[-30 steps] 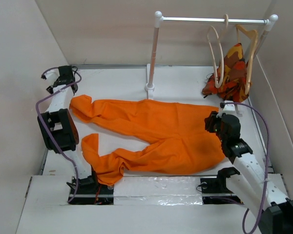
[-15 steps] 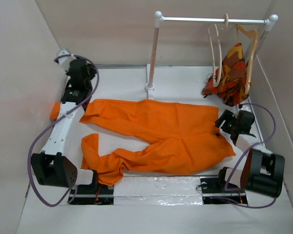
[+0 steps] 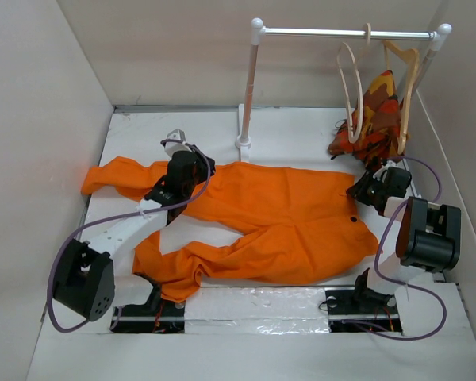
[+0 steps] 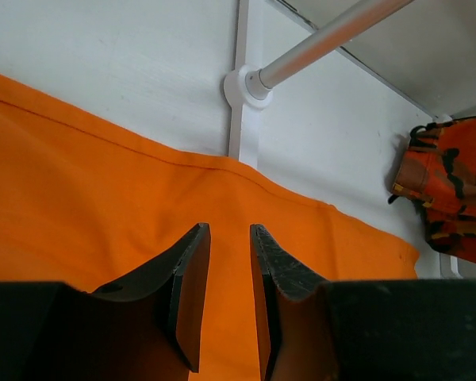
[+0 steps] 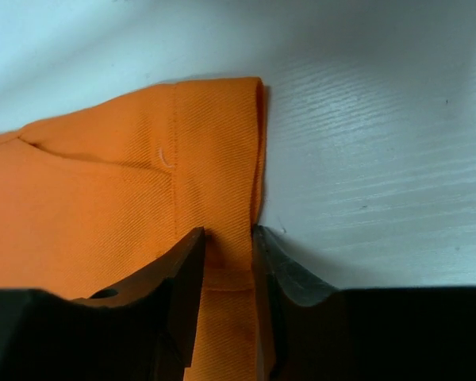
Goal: Place the trousers on the hanger
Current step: Flatten out the trousers at the center of the board.
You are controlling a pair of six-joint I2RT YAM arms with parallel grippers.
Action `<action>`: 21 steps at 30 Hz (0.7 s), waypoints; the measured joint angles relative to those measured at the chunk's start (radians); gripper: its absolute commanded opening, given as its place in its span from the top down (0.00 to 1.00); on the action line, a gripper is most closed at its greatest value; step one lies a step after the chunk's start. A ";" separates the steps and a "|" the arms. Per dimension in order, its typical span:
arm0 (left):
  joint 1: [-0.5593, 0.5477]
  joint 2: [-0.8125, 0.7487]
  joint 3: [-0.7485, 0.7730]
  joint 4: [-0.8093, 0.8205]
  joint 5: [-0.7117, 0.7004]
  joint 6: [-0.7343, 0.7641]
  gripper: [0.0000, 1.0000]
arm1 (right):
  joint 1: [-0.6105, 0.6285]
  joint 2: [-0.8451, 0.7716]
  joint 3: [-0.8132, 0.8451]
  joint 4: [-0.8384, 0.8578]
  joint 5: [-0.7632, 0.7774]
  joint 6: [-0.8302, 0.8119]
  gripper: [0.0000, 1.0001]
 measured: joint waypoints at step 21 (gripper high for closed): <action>-0.011 -0.007 -0.128 0.188 0.091 -0.040 0.66 | -0.277 -0.259 0.002 -0.046 -0.053 0.126 1.00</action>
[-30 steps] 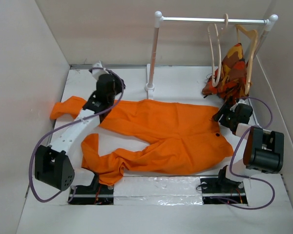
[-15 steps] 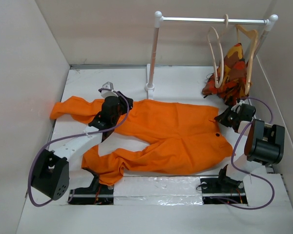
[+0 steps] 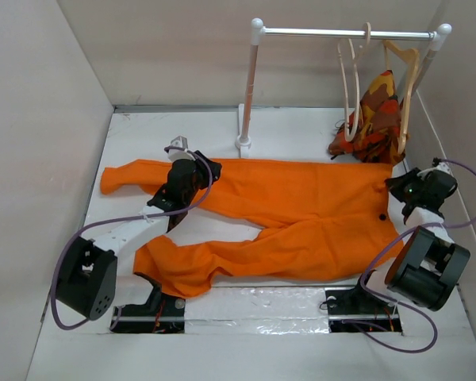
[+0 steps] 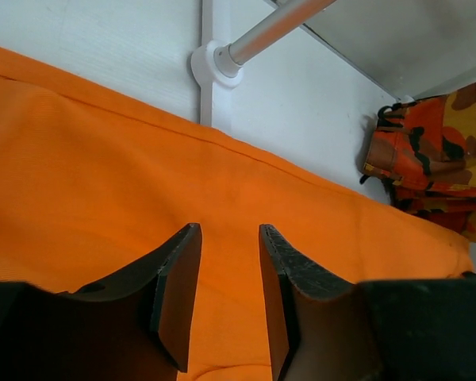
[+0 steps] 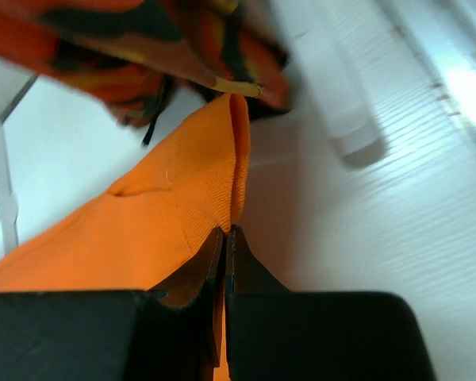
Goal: Place the trousers on the hanger
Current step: Flatten out the trousers at the center of the board.
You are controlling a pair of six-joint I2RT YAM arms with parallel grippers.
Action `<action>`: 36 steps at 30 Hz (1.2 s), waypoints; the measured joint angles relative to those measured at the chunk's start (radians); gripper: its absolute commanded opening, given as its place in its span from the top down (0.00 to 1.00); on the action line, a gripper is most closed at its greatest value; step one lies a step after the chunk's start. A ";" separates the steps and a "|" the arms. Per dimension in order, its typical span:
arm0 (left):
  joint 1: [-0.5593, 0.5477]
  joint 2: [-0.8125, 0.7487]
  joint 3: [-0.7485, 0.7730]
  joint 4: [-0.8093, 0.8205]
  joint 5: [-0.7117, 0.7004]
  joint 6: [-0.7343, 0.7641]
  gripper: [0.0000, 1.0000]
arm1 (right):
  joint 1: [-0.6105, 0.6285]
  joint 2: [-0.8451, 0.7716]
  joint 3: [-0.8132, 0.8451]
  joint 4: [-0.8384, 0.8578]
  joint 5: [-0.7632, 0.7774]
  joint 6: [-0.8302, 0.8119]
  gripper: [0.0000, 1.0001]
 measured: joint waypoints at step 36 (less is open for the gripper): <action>0.598 0.064 -0.138 -0.164 -0.209 -0.287 0.50 | 0.750 -0.489 -0.304 -0.116 0.031 -0.218 0.94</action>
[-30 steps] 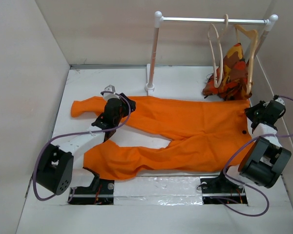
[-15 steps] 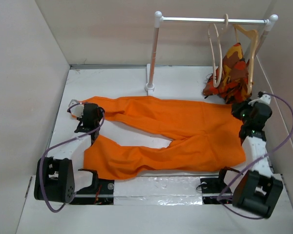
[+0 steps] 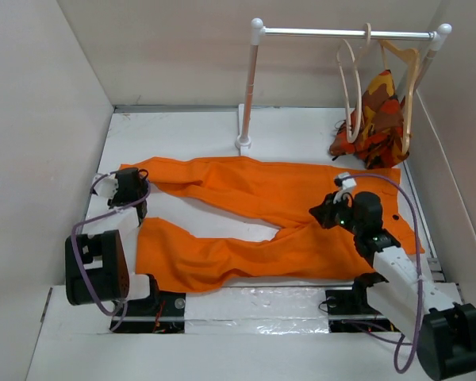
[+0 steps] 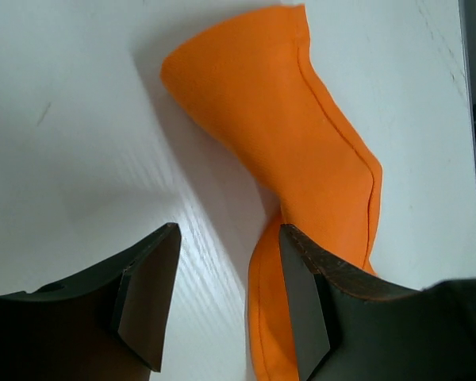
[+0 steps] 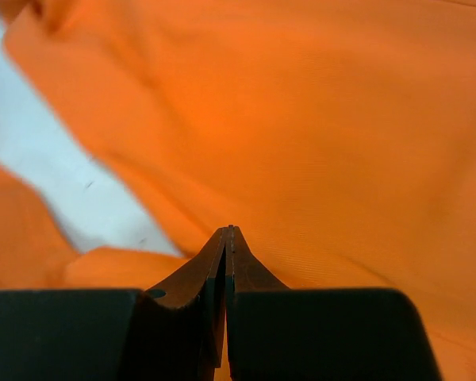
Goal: Place the trousers on the hanger
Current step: Flatten out the trousers at the center of the board.
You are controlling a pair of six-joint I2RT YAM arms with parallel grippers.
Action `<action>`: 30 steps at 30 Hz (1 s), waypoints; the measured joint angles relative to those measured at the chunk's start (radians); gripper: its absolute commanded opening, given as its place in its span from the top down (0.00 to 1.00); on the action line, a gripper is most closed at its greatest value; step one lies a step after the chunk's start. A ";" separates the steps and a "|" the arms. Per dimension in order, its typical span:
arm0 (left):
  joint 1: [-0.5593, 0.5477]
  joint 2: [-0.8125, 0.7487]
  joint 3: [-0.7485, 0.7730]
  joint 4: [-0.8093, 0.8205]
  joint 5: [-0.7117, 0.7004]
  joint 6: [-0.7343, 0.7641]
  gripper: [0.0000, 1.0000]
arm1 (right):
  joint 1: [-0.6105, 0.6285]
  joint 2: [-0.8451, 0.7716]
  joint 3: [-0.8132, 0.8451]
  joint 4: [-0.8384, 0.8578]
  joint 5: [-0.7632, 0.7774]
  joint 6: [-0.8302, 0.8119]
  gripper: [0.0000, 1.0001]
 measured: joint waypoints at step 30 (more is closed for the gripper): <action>0.019 0.444 0.702 -0.298 0.018 0.348 1.00 | 0.531 0.221 0.157 0.026 0.195 -0.031 0.88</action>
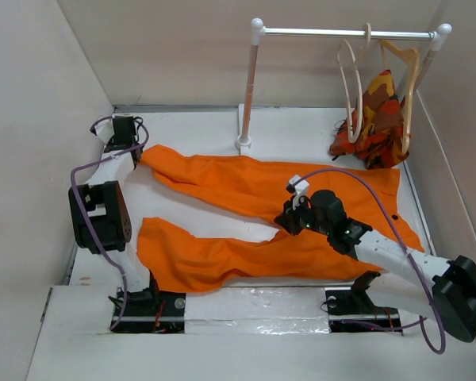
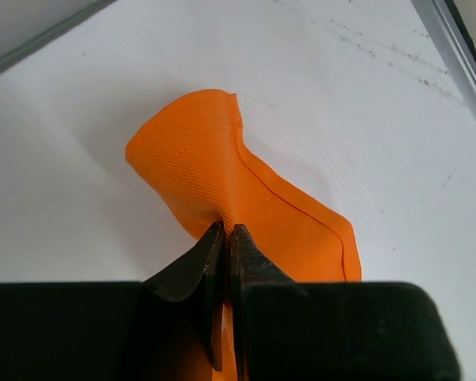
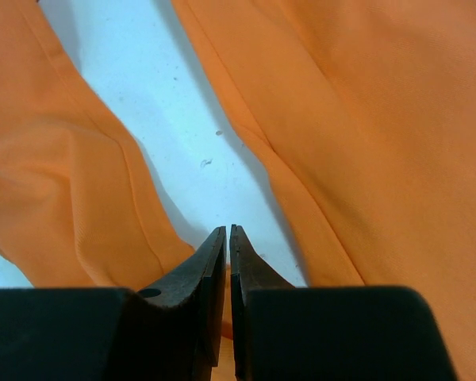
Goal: Place the trousers on the hanger
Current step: Flatten out the trousers at the center of the board.
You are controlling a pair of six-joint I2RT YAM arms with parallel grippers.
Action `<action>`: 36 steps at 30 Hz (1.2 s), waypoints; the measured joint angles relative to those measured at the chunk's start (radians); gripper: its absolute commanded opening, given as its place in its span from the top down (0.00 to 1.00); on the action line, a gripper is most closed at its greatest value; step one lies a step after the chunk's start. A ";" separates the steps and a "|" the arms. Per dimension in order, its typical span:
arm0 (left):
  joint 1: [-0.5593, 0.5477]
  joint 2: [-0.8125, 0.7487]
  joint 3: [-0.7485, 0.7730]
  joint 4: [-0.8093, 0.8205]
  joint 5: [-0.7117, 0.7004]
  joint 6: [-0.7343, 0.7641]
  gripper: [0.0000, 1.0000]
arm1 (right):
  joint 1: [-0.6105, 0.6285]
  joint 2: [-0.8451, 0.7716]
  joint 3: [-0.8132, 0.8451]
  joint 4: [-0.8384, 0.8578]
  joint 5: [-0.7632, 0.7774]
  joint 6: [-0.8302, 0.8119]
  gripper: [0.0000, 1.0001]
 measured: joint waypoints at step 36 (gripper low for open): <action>0.029 -0.029 0.113 -0.175 0.096 0.211 0.59 | 0.077 -0.025 0.087 0.032 0.000 -0.033 0.86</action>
